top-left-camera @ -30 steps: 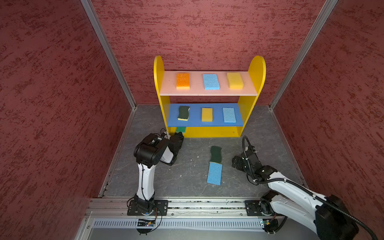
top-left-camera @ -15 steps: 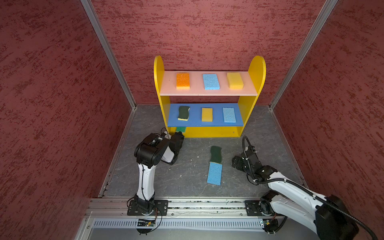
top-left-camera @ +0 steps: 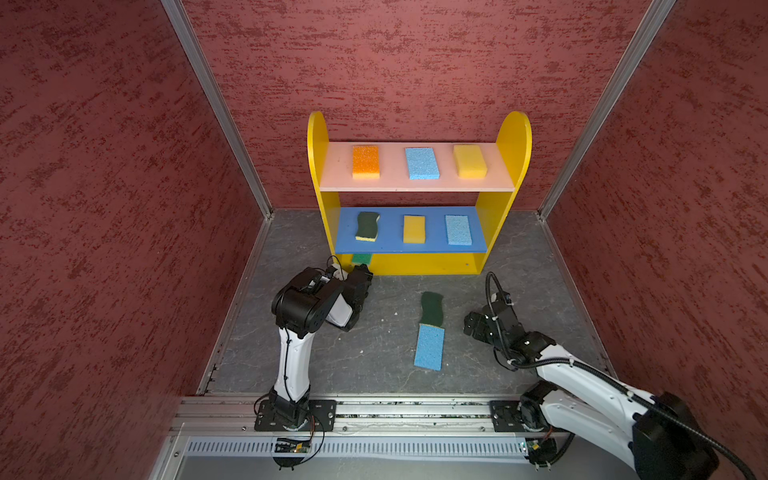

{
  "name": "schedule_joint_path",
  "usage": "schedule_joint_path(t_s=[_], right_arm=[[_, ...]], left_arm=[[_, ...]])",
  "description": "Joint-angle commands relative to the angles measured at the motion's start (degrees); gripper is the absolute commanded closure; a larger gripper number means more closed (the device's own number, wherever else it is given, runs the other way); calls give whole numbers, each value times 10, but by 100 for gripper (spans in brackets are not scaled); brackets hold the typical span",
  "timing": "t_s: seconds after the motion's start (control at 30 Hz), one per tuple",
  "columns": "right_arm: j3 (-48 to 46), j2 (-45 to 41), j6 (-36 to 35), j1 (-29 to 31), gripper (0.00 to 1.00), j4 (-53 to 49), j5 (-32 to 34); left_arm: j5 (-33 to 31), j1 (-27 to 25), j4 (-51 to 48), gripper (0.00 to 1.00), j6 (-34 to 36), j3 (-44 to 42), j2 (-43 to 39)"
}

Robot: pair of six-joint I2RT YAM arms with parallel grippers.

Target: Place and organize the cleaning sponges onto the shelf

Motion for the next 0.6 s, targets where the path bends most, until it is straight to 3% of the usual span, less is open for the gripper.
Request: schedule_joint_path(t_s=[0.0, 0.57], right_arm=[[-7, -12, 4, -2, 4, 3, 15], [-8, -14, 4, -2, 5, 4, 16]], left_arm=[[79, -3, -67, 100, 2, -8, 45], [62, 27, -120, 100, 12, -63, -60]])
